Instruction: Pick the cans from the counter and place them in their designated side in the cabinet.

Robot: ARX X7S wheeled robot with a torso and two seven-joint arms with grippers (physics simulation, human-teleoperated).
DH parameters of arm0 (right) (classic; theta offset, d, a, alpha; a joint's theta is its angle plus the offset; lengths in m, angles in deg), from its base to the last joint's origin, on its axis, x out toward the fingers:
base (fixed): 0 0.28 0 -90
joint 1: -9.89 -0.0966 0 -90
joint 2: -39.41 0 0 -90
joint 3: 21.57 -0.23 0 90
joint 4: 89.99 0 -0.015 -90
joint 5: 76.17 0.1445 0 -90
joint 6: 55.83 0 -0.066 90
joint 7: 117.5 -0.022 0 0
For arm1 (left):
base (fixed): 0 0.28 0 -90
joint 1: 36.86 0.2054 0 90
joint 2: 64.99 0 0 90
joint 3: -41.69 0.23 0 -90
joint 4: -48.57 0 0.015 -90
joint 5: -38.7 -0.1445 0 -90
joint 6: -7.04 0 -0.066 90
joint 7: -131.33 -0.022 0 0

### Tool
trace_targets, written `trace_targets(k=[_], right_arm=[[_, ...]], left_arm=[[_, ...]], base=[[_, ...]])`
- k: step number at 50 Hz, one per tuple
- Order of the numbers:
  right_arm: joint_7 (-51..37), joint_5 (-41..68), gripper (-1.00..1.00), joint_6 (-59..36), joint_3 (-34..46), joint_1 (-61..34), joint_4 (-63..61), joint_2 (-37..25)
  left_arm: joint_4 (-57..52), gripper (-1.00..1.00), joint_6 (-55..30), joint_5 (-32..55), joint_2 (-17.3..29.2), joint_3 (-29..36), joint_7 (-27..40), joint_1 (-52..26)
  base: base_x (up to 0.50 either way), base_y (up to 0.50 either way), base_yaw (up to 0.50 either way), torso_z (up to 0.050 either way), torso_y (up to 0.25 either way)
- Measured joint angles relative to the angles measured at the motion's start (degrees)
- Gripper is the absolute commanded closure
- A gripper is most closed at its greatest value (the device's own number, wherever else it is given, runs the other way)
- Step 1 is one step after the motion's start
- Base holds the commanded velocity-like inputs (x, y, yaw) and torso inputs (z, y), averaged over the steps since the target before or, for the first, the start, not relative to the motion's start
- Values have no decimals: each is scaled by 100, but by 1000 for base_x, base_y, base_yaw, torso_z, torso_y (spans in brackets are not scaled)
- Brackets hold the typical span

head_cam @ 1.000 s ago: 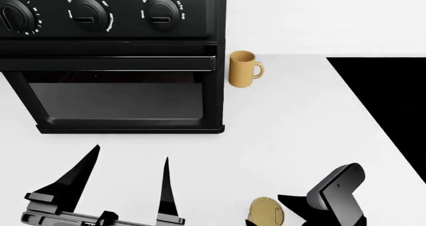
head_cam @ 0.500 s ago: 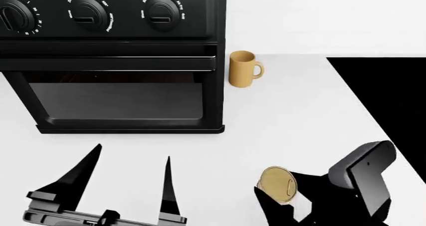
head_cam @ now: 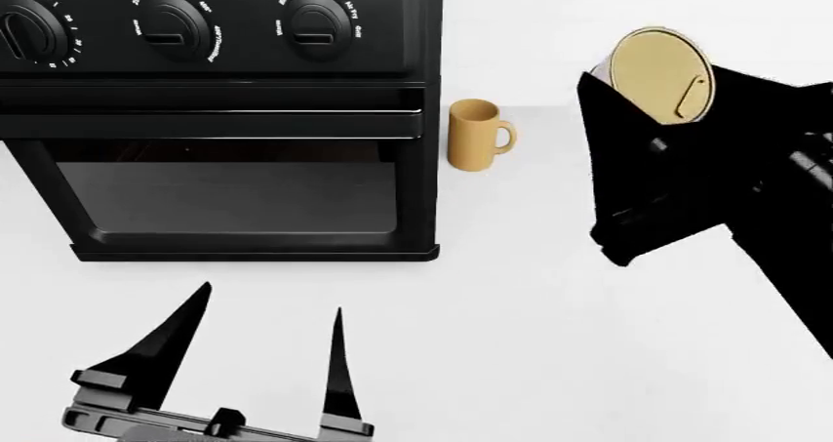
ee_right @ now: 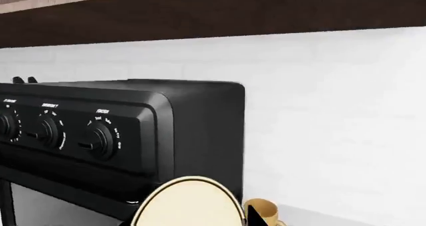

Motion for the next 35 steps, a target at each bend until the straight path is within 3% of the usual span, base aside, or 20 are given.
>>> trace_targets(k=[17, 35], right_arm=[[-572, -727, 100, -6, 909, -2564, 756, 303], [325, -2777, 100, 121, 1716, -3732, 1958, 863]], left_arm=[[-23, -100, -122, 93, -57, -121, -47, 22], [83, -100, -140, 157, -112, -203, -125, 57]], base=[[0, 0, 0, 0, 0], [0, 0, 0, 0, 0]])
